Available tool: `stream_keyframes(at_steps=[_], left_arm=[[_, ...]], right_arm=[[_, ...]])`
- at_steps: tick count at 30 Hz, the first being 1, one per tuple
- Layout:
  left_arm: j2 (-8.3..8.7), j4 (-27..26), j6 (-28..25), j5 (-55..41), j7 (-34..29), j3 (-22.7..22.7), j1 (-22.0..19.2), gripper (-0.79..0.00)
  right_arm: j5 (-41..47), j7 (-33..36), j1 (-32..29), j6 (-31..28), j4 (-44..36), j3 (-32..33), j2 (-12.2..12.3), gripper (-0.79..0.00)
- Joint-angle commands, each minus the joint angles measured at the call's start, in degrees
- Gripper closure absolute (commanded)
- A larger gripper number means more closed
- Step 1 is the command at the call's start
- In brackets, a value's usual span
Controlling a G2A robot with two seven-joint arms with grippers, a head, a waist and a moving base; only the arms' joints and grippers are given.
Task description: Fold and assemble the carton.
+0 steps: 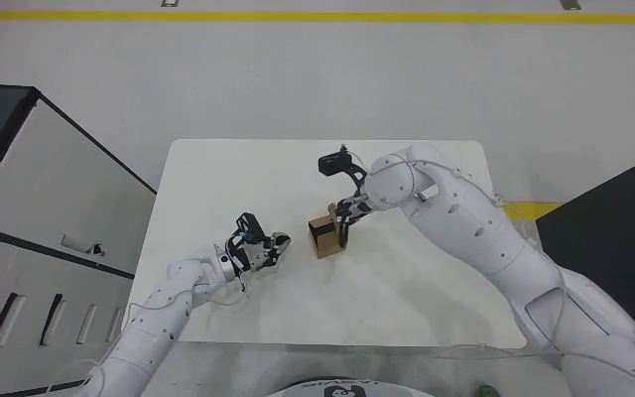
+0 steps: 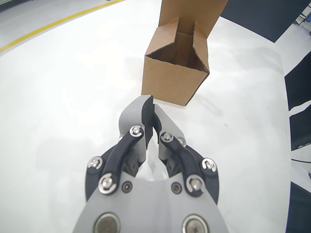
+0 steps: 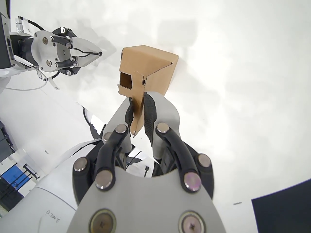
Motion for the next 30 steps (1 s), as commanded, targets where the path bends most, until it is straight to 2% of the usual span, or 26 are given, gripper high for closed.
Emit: stream_keyframes(at_steps=[1,10,13,30], left_arm=[[0.00,0.04,0.08,-0.12,-0.03,0.01,-0.01,0.000],[0.05,0.13,0.03,-0.15,0.76,0.10,-0.06,0.000],[0.10,0.20,0.26,-0.07,1.05,-0.03,-0.07,0.000],[0.16,-0.05,-1.21,0.21,0.74,0.89,0.04,0.000]], right_arm=[[-0.08,-0.06,0.85,0.27,0.31,-0.97,-0.56,-0.120],[-1.27,0.26,3.59,0.71,2.00,-4.70,-2.76,-0.092],[-1.08,0.08,4.04,0.79,2.23,-5.10,-3.27,-0.114],[-0.18,-0.41,4.01,-0.02,3.10,-5.35,-4.70,-0.123]])
